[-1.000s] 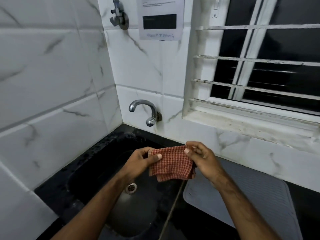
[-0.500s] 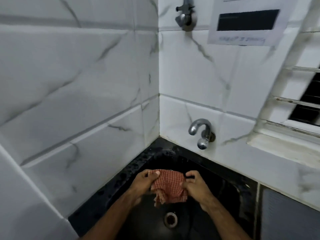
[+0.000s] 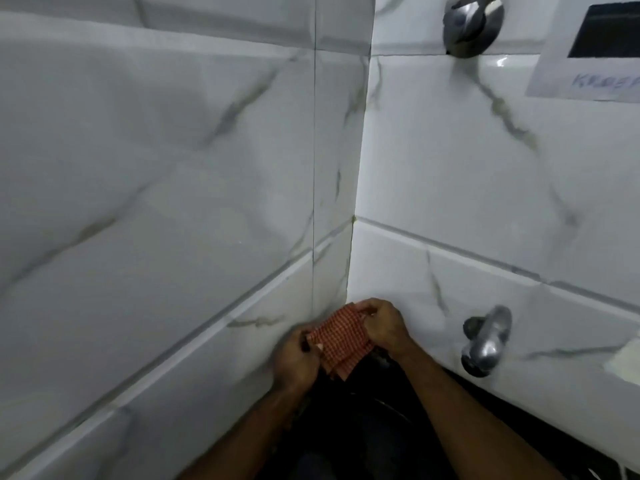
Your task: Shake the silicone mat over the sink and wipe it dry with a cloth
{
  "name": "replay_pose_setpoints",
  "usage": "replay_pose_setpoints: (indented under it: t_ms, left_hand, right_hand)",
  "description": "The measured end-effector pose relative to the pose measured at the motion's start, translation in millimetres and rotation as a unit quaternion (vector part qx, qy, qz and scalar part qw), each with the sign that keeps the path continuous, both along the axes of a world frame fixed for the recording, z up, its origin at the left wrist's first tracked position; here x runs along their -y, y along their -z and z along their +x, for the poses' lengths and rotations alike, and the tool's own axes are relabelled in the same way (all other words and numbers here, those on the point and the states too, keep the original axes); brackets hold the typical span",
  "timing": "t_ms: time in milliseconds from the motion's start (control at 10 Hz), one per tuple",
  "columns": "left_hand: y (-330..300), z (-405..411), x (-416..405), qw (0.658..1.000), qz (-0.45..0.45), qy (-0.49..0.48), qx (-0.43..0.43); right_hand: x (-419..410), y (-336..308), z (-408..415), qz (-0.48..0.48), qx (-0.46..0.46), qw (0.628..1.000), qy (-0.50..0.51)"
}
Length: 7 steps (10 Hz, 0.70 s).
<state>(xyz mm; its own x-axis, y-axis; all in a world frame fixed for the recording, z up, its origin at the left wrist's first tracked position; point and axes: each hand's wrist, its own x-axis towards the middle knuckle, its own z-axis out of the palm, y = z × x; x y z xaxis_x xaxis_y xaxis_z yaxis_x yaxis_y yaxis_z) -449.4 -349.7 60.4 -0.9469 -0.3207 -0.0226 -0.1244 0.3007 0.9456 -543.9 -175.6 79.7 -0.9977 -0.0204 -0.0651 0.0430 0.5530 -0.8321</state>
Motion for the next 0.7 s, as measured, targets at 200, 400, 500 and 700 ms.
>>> replay_pose_setpoints:
  t_ms: [200,400,500,700]
  left_hand:
    - [37,-25,-28,0.867,-0.476,0.140,0.044]
    - [73,-41,-21,0.728,-0.616,0.280,0.108]
    - [81,-48,-17,0.713,-0.618,0.304,0.135]
    - [51,-42,-16,0.749,-0.584,0.290,0.118]
  right_hand:
    - [8,38,-25,0.122,-0.035,0.991,-0.034]
    - [4,95,-17,0.353,0.024,0.908,-0.222]
    - [9,100,-26,0.409,0.086,0.879,-0.228]
    - [-5,65,27,0.346,0.046,0.922,-0.169]
